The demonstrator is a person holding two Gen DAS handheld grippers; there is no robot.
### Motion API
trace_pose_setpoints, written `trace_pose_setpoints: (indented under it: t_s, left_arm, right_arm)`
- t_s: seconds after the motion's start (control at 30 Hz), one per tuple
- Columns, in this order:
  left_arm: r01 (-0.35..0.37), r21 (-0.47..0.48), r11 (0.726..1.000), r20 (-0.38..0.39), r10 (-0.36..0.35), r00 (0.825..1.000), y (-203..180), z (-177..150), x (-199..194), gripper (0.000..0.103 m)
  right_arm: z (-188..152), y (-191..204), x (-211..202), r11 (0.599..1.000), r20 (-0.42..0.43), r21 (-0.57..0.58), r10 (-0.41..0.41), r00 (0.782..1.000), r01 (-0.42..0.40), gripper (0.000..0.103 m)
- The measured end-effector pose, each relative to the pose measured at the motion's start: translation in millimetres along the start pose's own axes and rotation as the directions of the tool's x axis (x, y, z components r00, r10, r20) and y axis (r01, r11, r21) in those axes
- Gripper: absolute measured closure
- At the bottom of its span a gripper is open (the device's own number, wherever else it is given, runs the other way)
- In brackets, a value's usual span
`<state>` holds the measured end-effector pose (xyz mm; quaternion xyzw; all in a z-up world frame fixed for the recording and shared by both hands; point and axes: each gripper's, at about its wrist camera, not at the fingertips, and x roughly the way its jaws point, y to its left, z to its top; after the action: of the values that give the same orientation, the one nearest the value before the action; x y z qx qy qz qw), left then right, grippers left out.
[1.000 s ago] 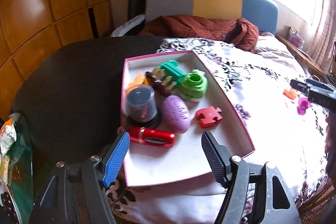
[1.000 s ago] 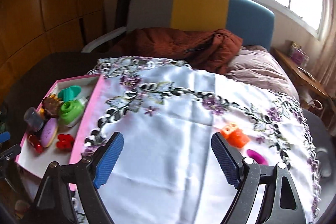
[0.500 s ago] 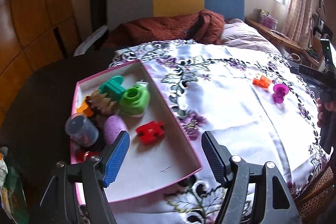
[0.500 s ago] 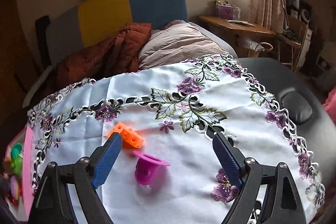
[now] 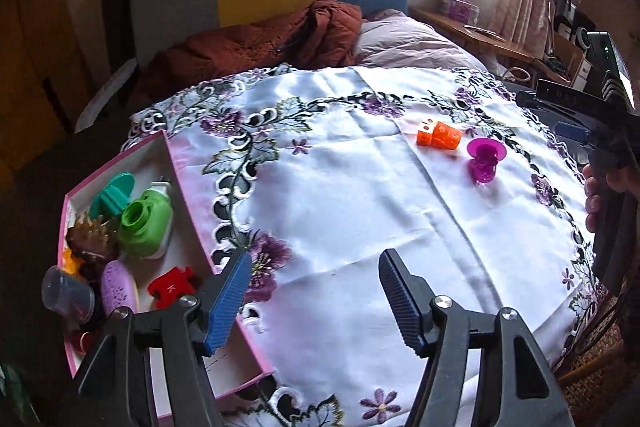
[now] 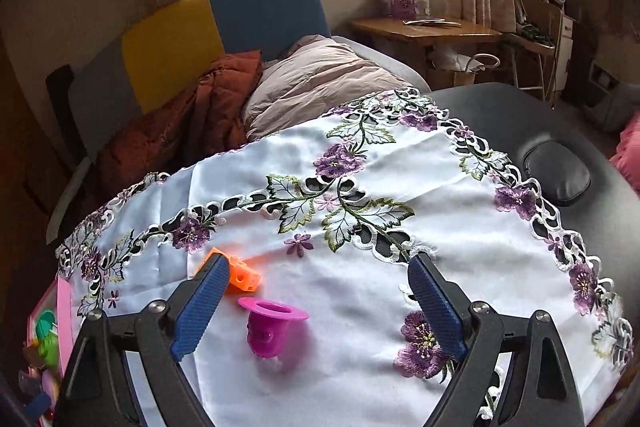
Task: Organize rigid objects
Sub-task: 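Move both tools back toward the orange cubes and pink cup on the cloth, then close the left gripper on the orange snap-cube cluster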
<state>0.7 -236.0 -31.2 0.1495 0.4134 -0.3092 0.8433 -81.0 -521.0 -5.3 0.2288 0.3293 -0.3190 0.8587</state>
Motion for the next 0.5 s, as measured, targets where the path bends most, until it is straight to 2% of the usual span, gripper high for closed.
trace_pose_setpoints:
  t_s: [0.1,0.23,0.3,0.37,0.43,0.5]
  left_arm:
    - [0.034,0.023,0.999,-0.013,-0.033,0.999,-13,12,13,0.044]
    - [0.101,0.054,0.993,-0.035,-0.099,0.994,-33,31,34,0.045]
    - [0.154,0.028,0.988,-0.070,-0.151,0.986,-40,44,49,0.045]
    - [0.156,0.026,0.987,-0.073,-0.154,0.985,-49,57,60,0.045]
    - [0.153,0.098,0.983,-0.065,-0.148,0.987,-64,69,71,0.045]
    - [0.183,0.142,0.973,-0.093,-0.171,0.981,-77,81,86,0.045]
  right_arm:
    - [1,-7,0,0.999,-0.005,0.041,0.001,1.000,-0.001,0.011]
    - [4,-16,-1,0.996,0.000,0.088,0.005,1.000,-0.005,0.011]
    - [5,-18,-1,0.995,-0.002,0.103,0.005,1.000,-0.005,0.010]
    - [5,-20,1,0.993,-0.010,0.115,0.007,1.000,-0.006,0.010]
    - [5,-22,3,0.992,-0.019,0.124,0.015,1.000,-0.013,0.010]
    - [5,-23,5,0.991,-0.026,0.131,0.020,0.999,-0.016,0.010]
